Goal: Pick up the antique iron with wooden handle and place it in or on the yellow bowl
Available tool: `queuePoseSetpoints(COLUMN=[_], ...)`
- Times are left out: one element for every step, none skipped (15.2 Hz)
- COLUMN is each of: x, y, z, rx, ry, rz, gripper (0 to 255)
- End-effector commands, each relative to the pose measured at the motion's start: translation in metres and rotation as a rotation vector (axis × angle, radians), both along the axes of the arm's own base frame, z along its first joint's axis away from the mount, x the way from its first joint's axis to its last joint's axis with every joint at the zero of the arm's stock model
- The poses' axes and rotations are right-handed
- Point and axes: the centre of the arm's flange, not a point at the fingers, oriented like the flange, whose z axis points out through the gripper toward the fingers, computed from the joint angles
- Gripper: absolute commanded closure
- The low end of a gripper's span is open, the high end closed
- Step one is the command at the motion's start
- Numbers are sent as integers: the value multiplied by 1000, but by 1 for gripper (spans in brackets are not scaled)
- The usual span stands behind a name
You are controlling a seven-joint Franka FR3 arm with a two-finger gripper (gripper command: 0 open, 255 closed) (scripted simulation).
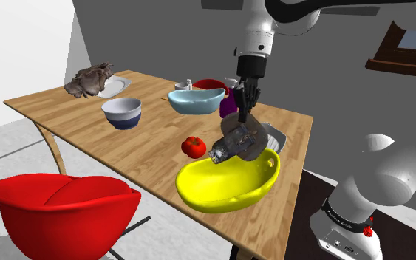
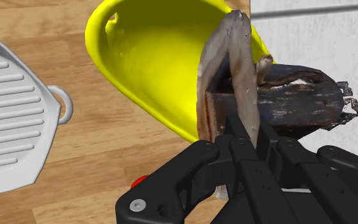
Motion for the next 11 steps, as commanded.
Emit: queuePoseSetpoints(x=[0,0,0,0,0,0,0,0,0,0,0], y=[1,1,1,1,1,1,1,1,1,1,1], z=[-5,-5,-5,-5,-5,-5,-5,-5,-5,-5,-5], rx=[0,0,0,0,0,0,0,0,0,0,0], ry=[-1,-1,-1,-1,-1,-1,-1,-1,-1,-1,-1], rz=[0,0,0,0,0,0,0,0,0,0,0], gripper=[255,255,255,255,255,255,255,255,0,0,0])
